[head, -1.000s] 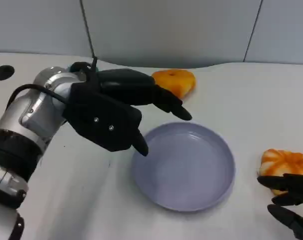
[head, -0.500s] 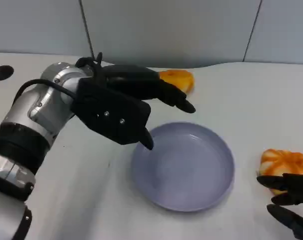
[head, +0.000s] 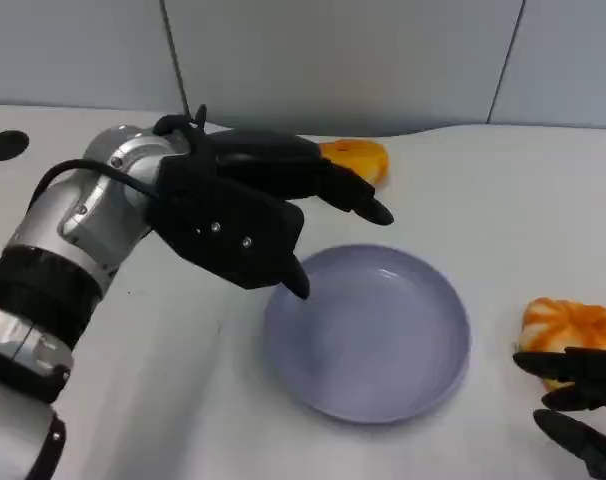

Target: Grasp the bread from the table and place it into the plate.

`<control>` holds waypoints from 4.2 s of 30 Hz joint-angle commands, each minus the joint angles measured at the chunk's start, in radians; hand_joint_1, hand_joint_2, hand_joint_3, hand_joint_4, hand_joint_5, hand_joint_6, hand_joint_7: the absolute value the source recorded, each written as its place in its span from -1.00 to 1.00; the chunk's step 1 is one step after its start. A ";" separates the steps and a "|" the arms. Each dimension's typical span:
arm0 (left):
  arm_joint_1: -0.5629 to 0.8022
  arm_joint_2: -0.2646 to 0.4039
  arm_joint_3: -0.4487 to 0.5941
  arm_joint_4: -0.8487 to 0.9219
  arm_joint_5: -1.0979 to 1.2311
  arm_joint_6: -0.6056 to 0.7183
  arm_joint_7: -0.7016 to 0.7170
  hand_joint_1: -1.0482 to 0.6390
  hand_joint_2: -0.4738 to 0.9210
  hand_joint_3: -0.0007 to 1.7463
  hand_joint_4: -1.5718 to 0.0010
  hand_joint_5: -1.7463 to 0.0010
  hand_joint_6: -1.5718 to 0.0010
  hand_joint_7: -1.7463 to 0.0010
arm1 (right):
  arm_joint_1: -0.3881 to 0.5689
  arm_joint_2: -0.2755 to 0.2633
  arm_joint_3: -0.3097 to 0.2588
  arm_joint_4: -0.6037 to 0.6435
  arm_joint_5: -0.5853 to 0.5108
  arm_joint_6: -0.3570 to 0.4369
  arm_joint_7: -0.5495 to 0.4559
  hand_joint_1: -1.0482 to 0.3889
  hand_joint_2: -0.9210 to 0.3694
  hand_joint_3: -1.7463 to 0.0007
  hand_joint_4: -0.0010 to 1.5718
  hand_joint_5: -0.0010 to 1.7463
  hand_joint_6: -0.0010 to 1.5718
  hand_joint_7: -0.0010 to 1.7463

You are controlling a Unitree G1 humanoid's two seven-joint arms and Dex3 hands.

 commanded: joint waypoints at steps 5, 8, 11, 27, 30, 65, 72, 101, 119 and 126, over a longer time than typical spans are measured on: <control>0.001 0.009 0.000 -0.001 0.000 0.002 0.001 -0.57 0.87 -1.00 0.78 0.60 0.39 0.99 | 0.007 -0.010 -0.008 -0.014 -0.007 0.004 -0.006 0.12 -1.00 0.60 -0.15 -0.30 0.04 -1.00; 0.001 0.009 -0.001 -0.003 0.001 0.006 0.000 -0.57 0.88 -1.00 0.78 0.59 0.40 0.99 | 0.005 -0.010 -0.009 -0.005 -0.002 -0.011 -0.007 0.14 -1.00 0.61 -0.14 -0.29 0.05 -0.99; 0.002 0.008 0.000 -0.003 0.002 0.007 0.002 -0.57 0.87 -1.00 0.79 0.58 0.40 1.00 | 0.007 -0.008 -0.010 -0.010 0.002 0.002 -0.003 0.11 -1.00 0.61 -0.15 -0.28 0.05 -0.99; -0.002 -0.011 -0.013 0.029 0.071 -0.014 0.119 -0.54 0.88 -1.00 0.81 0.49 0.45 1.00 | 0.003 -0.009 -0.010 0.018 -0.003 -0.025 -0.009 0.13 -1.00 0.62 -0.15 -0.28 0.06 -0.99; -0.003 -0.020 -0.024 0.028 0.131 0.008 0.212 -0.51 0.91 -0.99 0.85 0.52 0.46 1.00 | 0.004 -0.007 -0.005 0.002 -0.010 0.002 -0.005 0.10 -1.00 0.62 -0.14 -0.27 0.05 -0.99; -0.043 -0.232 -0.159 0.098 0.359 0.500 0.459 -0.56 0.93 -1.00 0.94 0.63 0.76 0.99 | 0.026 0.009 -0.001 0.004 0.003 -0.024 -0.016 0.13 -1.00 0.64 -0.15 -0.15 0.07 -0.99; -0.057 -0.229 -0.155 0.140 0.348 0.488 0.478 -0.54 0.93 -1.00 0.93 0.64 0.74 0.99 | 0.033 0.002 0.001 0.003 -0.016 -0.038 -0.026 0.12 -1.00 0.65 -0.14 -0.12 0.08 -0.98; -0.046 -0.277 -0.129 0.248 0.329 0.535 0.728 -0.50 0.93 -1.00 0.87 0.60 0.72 1.00 | 0.034 -0.002 -0.010 0.024 -0.007 -0.058 -0.025 0.11 -1.00 0.66 -0.18 -0.12 0.09 -0.99; -0.052 -0.300 -0.133 0.324 0.337 0.561 0.912 -0.38 0.95 -0.99 0.93 0.47 0.68 0.98 | 0.029 -0.002 -0.009 0.029 -0.005 -0.059 -0.020 0.11 -1.00 0.65 -0.17 -0.10 0.09 -0.98; -0.042 -0.304 -0.124 0.335 0.328 0.548 0.970 -0.37 0.98 -0.99 0.95 0.41 0.68 0.99 | 0.029 0.003 -0.008 0.032 -0.002 -0.062 -0.023 0.12 -1.00 0.66 -0.15 -0.09 0.10 -0.98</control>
